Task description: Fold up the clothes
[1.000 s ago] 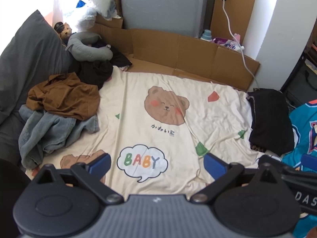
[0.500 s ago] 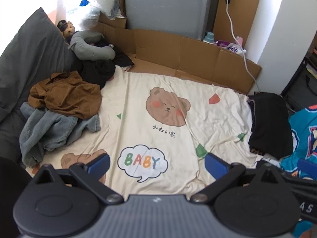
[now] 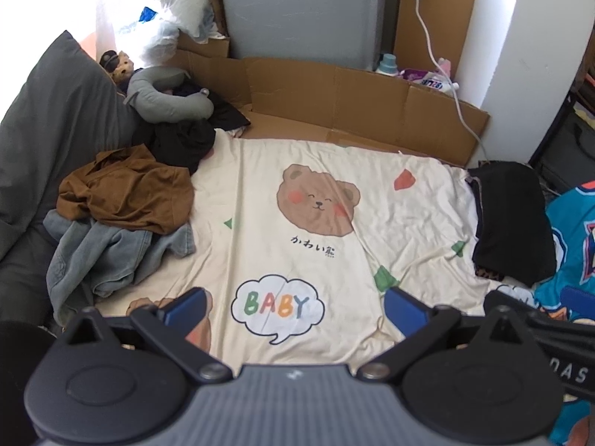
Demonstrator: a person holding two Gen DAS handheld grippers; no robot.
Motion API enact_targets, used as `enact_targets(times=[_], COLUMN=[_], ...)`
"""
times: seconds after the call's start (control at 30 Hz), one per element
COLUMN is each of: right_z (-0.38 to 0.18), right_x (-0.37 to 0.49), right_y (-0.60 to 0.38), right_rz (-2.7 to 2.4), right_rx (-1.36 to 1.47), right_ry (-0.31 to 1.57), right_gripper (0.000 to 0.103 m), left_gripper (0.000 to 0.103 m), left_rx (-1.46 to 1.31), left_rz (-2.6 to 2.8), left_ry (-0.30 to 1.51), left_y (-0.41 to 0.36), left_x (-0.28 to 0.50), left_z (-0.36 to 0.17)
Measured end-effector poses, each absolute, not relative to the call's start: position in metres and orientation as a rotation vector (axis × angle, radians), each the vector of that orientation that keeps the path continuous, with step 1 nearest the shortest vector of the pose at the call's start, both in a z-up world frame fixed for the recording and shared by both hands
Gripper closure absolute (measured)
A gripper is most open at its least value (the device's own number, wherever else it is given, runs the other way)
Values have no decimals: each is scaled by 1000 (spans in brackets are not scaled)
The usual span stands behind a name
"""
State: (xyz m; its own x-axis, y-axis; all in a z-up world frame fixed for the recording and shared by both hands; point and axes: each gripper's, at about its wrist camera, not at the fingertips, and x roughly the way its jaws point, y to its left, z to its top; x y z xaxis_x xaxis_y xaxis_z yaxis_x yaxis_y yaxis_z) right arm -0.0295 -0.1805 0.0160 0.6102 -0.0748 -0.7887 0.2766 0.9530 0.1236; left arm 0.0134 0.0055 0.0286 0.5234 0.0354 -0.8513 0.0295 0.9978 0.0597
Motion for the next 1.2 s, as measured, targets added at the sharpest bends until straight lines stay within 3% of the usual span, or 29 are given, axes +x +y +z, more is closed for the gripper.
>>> enact_targets(times=[0.33, 1.2], right_z=[25, 6], right_x=[-24, 18], right_y=[-200, -204], right_rz=[-194, -185], right_rx=[261, 332], right_ry=[860, 803], right_gripper=[1, 1], left_gripper=[0, 0], left_rx=[80, 72], left_rz=[25, 58], left_ry=[1003, 987], left_y=[15, 113], left_x=[30, 133], left_z=[52, 46])
